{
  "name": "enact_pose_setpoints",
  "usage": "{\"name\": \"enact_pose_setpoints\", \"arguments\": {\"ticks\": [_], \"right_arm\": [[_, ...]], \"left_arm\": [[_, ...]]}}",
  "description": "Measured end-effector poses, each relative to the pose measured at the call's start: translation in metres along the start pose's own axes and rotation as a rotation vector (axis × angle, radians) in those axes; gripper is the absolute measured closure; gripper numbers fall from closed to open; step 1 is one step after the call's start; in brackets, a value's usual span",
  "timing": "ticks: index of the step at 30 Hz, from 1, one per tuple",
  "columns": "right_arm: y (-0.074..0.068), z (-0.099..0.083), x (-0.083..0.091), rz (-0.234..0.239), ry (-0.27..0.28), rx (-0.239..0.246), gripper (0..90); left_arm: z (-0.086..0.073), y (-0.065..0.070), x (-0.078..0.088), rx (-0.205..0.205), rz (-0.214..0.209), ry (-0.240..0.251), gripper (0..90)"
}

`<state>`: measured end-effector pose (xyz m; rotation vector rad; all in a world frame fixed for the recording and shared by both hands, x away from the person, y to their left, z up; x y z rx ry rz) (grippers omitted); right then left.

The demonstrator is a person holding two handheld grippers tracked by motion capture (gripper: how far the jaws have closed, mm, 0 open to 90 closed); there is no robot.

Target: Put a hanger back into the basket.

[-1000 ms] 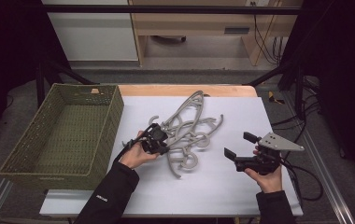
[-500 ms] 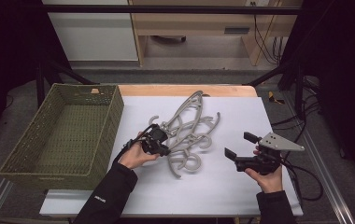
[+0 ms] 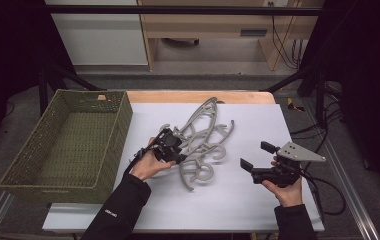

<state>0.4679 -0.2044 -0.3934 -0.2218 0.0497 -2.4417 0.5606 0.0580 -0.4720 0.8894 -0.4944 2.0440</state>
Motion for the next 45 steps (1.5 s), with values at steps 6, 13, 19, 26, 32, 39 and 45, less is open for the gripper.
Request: {"name": "enact_pose_setpoints", "arguments": {"ticks": [6,13,19,26,32,39,45], "right_arm": [[0.0,0.0,0.0,-0.001,-0.002,0.0,5.3],[0.001,0.001,0.001,-0.004,0.002,-0.004,5.4],[0.0,0.0,0.0,-0.001,-0.001,0.0,5.4],[0.001,0.001,0.001,-0.003,0.002,-0.001,5.4],[0.001,0.0,0.001,-0.003,0.0,0.0,5.5],[0.001,0.001,0.001,-0.005,0.0,0.0,5.7],[0.002,0.001,0.003,-0.006,0.005,-0.001,5.8]], "left_arm": [[0.001,-0.001,-0.016,0.004,0.011,-0.03,68.5],[0.001,0.001,-0.021,-0.016,0.046,-0.072,73.8],[0.001,-0.001,-0.019,-0.038,0.067,-0.091,80.7],[0.004,-0.001,-0.007,-0.044,0.07,-0.026,81.2],[0.014,-0.002,0.019,-0.032,0.106,0.077,81.7],[0.019,-0.005,0.044,-0.011,0.129,0.143,82.1],[0.024,-0.003,0.064,-0.019,0.145,0.176,82.1]]}}
Point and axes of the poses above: each handheld gripper's, and its own axes: x roughly backward along the jaws, z roughly out of its top, y roughly to its right, the point moved 6 cm from there along -x, roughly forward along the jaws, and after that the axes turned 8 degrees about y, right-handed, at the moved point
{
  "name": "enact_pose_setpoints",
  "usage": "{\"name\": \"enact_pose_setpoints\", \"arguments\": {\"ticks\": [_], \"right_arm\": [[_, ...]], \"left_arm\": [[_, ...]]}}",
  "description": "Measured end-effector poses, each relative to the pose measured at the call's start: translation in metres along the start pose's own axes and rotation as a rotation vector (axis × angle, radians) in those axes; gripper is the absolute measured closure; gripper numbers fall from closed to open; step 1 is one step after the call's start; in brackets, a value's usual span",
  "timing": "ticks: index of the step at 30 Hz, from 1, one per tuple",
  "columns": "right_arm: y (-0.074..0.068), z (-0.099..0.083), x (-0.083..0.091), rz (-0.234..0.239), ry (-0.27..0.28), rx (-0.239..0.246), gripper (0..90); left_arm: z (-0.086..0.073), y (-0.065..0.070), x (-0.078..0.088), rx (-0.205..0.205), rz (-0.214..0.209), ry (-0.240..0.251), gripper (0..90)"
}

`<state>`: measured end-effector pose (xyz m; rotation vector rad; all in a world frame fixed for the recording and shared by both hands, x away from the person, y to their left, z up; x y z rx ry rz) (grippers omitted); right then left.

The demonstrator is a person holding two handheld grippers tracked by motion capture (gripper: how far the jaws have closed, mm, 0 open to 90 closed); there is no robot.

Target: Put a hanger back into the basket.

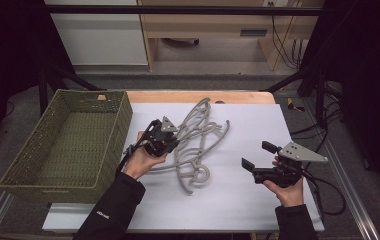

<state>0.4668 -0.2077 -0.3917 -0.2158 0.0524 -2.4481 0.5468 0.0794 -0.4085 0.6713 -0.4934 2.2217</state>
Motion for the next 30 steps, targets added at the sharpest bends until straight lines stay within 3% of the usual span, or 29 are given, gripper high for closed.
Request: {"name": "enact_pose_setpoints", "arguments": {"ticks": [2,8,18,23,30], "right_arm": [[0.0,0.0,0.0,-0.001,0.0,0.001,5.8],[0.0,0.0,0.0,0.003,-0.001,0.0,5.9],[0.001,0.001,0.001,0.002,0.003,0.002,5.9],[0.002,0.001,0.002,0.0,0.008,-0.001,5.9],[0.002,-0.001,0.001,-0.003,0.0,0.002,5.9]], "left_arm": [[0.004,0.0,0.008,-0.016,0.004,0.01,82.1],[0.014,-0.001,0.021,-0.007,0.019,0.08,82.2],[0.025,0.005,0.01,0.006,0.02,0.151,82.2],[0.031,0.001,0.031,0.007,0.012,0.167,82.1],[0.036,-0.01,0.076,0.023,0.003,0.218,82.2]]}}
Point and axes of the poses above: each handheld gripper's, and its own axes: x roughly backward along the jaws, z roughly out of its top, y roughly to its right, the point moved 6 cm from there along -x, roughly forward along the jaws, and after that the axes turned 8 degrees about y, right-handed, at the moved point
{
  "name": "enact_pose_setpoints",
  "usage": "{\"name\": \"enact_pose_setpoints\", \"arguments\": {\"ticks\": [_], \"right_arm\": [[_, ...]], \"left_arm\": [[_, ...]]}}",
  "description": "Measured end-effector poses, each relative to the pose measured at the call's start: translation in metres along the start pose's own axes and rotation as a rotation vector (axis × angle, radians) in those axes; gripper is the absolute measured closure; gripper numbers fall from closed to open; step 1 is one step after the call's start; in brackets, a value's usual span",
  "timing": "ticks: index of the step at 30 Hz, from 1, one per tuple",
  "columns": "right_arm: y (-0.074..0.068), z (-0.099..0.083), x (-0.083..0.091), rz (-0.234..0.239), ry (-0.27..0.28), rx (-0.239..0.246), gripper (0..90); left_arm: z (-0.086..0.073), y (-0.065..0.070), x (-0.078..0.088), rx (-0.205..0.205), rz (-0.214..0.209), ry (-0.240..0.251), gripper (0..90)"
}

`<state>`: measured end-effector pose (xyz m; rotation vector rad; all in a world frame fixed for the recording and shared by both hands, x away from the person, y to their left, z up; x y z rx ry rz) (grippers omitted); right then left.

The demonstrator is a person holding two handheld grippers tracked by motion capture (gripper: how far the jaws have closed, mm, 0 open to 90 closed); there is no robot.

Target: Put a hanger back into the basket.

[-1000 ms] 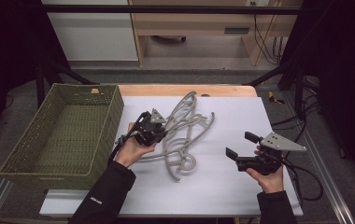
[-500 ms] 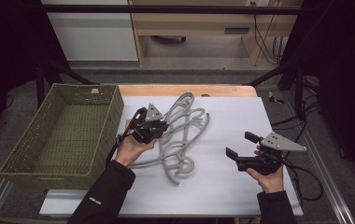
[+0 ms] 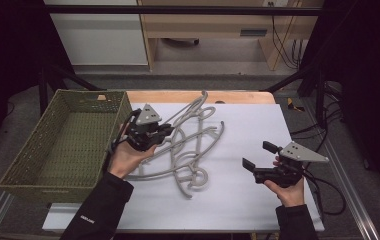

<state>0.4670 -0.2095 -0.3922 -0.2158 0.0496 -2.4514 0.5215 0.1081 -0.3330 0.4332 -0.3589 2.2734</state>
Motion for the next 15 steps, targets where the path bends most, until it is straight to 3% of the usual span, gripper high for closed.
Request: {"name": "enact_pose_setpoints", "arguments": {"ticks": [7,15], "right_arm": [[0.002,0.001,0.002,-0.008,0.002,-0.005,5.7],[0.004,0.001,0.006,-0.017,0.003,-0.01,5.5]], "left_arm": [[0.004,-0.017,0.043,0.004,0.023,0.039,82.1],[-0.007,-0.04,0.089,0.021,0.06,0.09,82.1]]}}
Point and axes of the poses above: each handheld gripper's, and its own axes: x roughly backward along the jaws, z roughly out of its top, y roughly to its right, the point moved 6 cm from there along -x, roughly forward along the jaws, and after that the axes turned 8 degrees about y, right-handed, at the moved point
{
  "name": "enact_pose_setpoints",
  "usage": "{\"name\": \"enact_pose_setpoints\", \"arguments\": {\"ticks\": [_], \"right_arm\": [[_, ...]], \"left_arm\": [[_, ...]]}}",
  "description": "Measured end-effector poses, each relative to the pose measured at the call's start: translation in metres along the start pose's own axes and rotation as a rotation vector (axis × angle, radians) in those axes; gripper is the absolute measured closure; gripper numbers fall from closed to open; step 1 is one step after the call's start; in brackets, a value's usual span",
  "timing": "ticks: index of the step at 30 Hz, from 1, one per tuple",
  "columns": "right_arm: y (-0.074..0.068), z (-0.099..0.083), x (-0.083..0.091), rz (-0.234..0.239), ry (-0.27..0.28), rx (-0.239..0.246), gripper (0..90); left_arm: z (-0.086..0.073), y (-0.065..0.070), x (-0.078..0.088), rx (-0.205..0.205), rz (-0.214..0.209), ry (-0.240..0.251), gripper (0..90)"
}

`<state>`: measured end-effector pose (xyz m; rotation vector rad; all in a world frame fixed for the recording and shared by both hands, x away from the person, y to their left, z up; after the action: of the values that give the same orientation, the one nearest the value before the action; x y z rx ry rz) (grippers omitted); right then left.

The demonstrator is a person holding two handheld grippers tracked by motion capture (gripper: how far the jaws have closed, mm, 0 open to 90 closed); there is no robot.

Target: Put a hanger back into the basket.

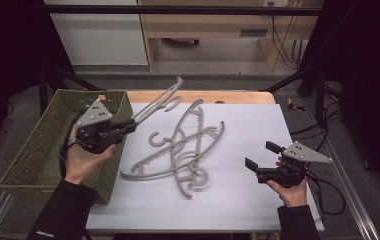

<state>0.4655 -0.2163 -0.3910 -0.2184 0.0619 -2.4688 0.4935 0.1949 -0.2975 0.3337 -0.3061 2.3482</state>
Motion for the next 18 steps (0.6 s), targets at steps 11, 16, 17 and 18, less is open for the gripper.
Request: {"name": "enact_pose_setpoints", "arguments": {"ticks": [11,16,17,18], "right_arm": [[0.001,-0.001,0.001,-0.008,-0.004,0.003,5.5],[0.001,-0.001,0.0,-0.01,-0.007,0.007,5.5],[0.001,-0.001,0.0,-0.009,-0.008,0.005,5.5],[0.001,-0.002,0.0,-0.011,-0.008,0.007,5.5]], "left_arm": [[-0.027,-0.037,0.053,0.033,0.053,0.031,82.1],[-0.045,-0.053,0.073,0.055,0.071,0.007,82.0],[-0.048,-0.055,0.076,0.054,0.075,0.004,82.0],[-0.051,-0.058,0.08,0.057,0.081,0.001,82.0]]}}
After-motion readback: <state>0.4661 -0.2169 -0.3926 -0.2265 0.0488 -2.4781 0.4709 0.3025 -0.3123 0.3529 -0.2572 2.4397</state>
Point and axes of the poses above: each handheld gripper's, and its own axes: x roughly backward along the jaws, z roughly out of its top, y roughly to its right, the point moved 6 cm from there along -x, roughly forward along the jaws, and after that the axes turned 8 degrees about y, right-handed, at the moved point
